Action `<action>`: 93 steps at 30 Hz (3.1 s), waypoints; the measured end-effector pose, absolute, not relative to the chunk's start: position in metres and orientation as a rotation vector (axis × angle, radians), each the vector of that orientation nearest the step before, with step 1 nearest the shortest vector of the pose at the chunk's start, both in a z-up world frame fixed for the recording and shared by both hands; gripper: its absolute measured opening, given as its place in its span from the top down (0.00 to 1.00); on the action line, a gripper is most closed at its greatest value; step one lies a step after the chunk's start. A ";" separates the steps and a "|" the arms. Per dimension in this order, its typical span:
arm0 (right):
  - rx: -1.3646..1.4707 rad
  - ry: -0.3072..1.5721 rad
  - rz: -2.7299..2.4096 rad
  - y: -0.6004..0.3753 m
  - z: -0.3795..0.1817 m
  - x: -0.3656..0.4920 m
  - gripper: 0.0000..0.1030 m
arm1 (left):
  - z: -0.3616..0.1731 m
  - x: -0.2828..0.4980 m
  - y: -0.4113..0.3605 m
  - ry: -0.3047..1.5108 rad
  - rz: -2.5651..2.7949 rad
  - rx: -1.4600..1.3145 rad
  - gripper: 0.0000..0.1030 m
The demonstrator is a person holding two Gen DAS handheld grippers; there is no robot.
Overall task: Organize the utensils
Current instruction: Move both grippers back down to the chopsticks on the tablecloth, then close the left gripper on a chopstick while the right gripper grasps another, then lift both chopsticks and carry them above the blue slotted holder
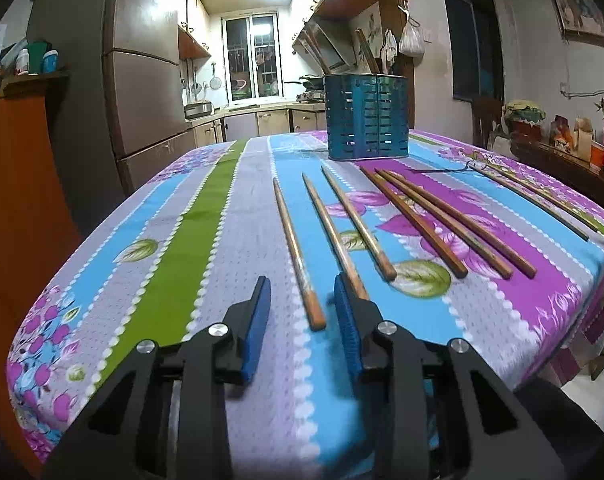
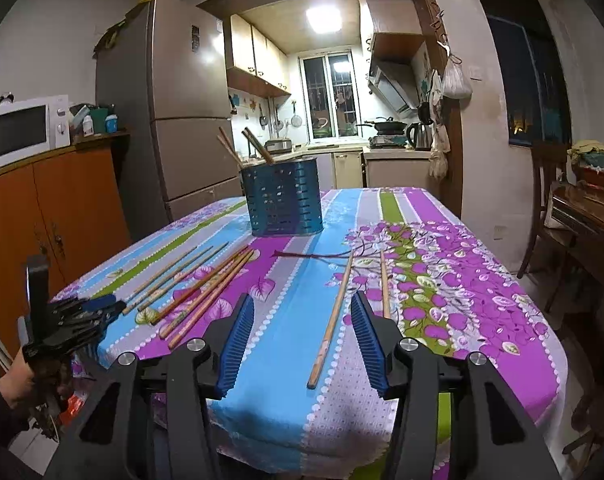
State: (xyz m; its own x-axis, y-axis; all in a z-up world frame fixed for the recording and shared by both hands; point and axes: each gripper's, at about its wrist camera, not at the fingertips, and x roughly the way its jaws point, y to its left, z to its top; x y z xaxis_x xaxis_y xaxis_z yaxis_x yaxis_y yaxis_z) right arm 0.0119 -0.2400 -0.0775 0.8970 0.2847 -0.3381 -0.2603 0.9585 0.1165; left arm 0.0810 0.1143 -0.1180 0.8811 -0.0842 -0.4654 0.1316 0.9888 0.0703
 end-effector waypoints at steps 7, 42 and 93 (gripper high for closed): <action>0.037 0.360 0.226 -0.245 -0.091 0.012 0.68 | -0.124 0.080 0.105 0.428 -0.107 0.095 0.87; 0.044 0.369 0.106 -0.272 -0.154 0.044 0.93 | -0.125 0.073 0.100 0.394 -0.077 0.083 0.95; -0.024 0.205 0.319 -0.270 0.141 0.161 0.93 | 0.129 0.176 0.091 0.066 -0.243 0.035 0.95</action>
State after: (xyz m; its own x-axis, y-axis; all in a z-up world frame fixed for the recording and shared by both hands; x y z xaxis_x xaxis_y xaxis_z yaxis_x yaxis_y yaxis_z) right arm 0.1613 -0.2697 0.1409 0.9290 0.3091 -0.2036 -0.3140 0.9494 0.0086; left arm 0.1757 0.0913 0.1293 0.9685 -0.2391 -0.0700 0.2414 0.9700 0.0269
